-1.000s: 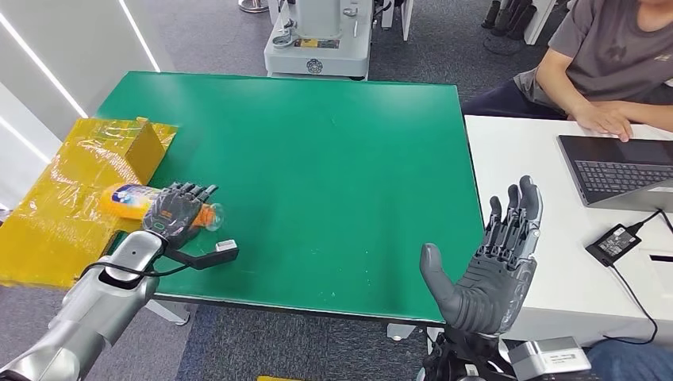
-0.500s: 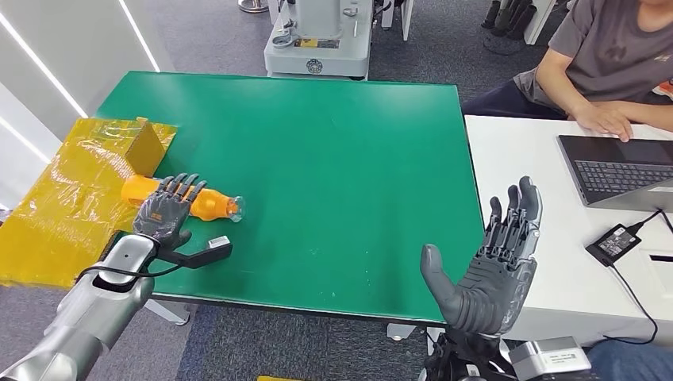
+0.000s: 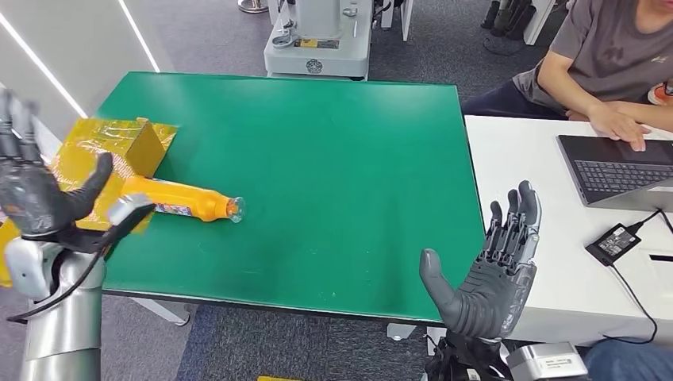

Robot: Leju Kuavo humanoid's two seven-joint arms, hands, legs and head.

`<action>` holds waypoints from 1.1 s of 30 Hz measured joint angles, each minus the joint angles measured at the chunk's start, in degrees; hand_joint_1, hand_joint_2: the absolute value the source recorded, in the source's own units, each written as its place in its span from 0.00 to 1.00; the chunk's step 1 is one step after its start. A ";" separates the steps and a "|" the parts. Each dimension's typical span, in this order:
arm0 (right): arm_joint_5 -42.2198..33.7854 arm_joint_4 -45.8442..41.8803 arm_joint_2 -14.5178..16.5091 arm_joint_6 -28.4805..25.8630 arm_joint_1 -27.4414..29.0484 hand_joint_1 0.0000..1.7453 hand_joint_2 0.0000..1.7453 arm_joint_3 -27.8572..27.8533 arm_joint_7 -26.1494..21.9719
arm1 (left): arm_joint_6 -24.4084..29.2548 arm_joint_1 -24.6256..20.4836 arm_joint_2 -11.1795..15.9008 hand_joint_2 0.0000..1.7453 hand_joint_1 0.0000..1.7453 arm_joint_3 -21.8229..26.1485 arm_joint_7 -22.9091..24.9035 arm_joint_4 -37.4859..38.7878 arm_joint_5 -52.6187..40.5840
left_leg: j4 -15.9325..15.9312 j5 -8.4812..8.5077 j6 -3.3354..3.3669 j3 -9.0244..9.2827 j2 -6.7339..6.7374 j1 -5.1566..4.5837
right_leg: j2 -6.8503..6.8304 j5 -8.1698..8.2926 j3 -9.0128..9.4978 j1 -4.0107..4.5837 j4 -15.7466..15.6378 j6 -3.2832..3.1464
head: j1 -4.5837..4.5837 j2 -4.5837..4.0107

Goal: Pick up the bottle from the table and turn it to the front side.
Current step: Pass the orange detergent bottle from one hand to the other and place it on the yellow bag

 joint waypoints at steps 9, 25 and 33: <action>-2.05 1.12 -0.12 -2.18 -2.35 0.00 1.00 0.42 0.00 | -2.11 -0.93 -6.68 1.00 0.00 -8.50 -0.61 -6.26 39.31 | 0.02 0.15 0.11 0.04 -0.22 0.01 | -0.28 0.07 0.17 0.01 -0.01 0.02 | 0.01 0.00; -1.69 4.41 -1.22 -1.96 -3.48 0.00 1.00 2.14 0.00 | -32.40 2.49 -14.32 1.00 0.00 -22.70 0.42 -9.32 78.50 | 0.04 0.12 0.11 -0.01 -0.18 0.00 | -0.22 0.08 0.13 0.01 -0.01 0.01 | 0.00 0.00; -0.37 6.07 -1.22 -1.90 -3.71 0.00 1.00 2.24 0.02 | -32.69 5.82 -16.02 1.00 0.00 -29.28 -0.19 -13.23 74.32 | 0.04 0.12 0.11 -0.01 -0.18 -0.01 | -0.21 0.08 0.13 0.00 -0.02 0.02 | 0.00 0.00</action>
